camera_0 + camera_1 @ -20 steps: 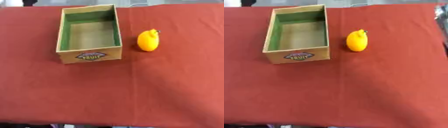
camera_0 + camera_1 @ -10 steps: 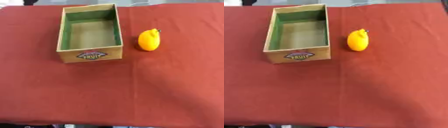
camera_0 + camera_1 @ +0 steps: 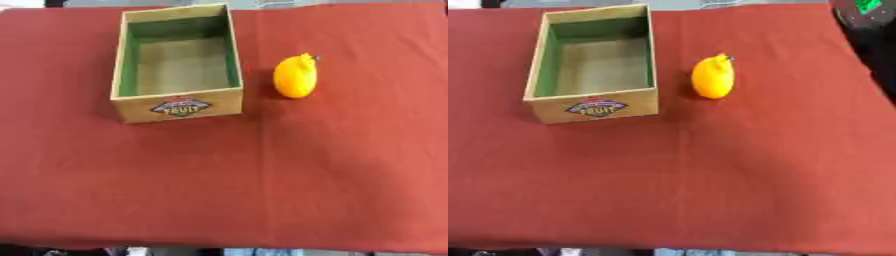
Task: Pick up objects on the table and place them in the box.
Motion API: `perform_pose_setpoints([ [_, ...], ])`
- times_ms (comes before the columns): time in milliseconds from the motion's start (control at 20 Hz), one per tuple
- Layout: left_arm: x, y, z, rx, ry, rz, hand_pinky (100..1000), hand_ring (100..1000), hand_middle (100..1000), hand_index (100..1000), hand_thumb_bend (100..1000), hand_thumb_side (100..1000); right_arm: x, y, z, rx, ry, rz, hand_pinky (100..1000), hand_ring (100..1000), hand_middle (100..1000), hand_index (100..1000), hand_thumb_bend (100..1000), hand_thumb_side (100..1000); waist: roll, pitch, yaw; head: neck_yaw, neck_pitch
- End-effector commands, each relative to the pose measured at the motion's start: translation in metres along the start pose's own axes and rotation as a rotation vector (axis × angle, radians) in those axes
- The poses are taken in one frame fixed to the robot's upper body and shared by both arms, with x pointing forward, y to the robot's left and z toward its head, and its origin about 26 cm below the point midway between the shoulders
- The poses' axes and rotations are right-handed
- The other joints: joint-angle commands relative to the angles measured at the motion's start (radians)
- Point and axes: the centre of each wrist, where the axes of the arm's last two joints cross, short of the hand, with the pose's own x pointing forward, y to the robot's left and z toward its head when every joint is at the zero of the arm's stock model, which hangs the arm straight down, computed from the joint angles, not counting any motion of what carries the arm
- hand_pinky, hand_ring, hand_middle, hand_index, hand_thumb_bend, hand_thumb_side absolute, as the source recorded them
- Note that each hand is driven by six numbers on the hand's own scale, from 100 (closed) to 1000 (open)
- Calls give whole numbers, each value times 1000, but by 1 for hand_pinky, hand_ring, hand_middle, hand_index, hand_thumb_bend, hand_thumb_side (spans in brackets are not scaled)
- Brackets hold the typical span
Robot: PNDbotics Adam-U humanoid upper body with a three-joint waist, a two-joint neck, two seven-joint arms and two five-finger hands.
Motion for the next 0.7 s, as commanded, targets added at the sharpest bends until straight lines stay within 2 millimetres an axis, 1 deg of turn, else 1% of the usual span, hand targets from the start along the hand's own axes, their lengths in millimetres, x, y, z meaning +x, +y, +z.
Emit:
perform_pose_setpoints([
  [50,6,1,-6,-13,-33,5,559,560,624,763,117,871,-7,-4,-12,107,14,30,834,895,808,1000,337,1000,1,-25,0,-3,-6],
  [250,6,1,-6,-15,-32,6,559,561,624,763,117,871,-8,1,-26,179,11,30,841,905,810,1000,406,938,3,-27,0,-4,-11],
  [400,6,1,-6,-16,-31,6,559,561,624,763,117,871,-8,6,-34,214,2,36,844,913,817,1000,433,902,3,-28,-1,-5,-13],
  [550,6,1,-6,-16,-31,7,559,561,624,763,117,871,-7,10,-40,250,-2,43,849,921,822,1000,450,886,3,-28,-2,-5,-13],
  [700,6,1,-6,-16,-31,8,559,561,624,763,116,871,-7,14,-47,283,-10,39,857,931,832,1000,497,817,2,-28,-2,-5,-14],
])
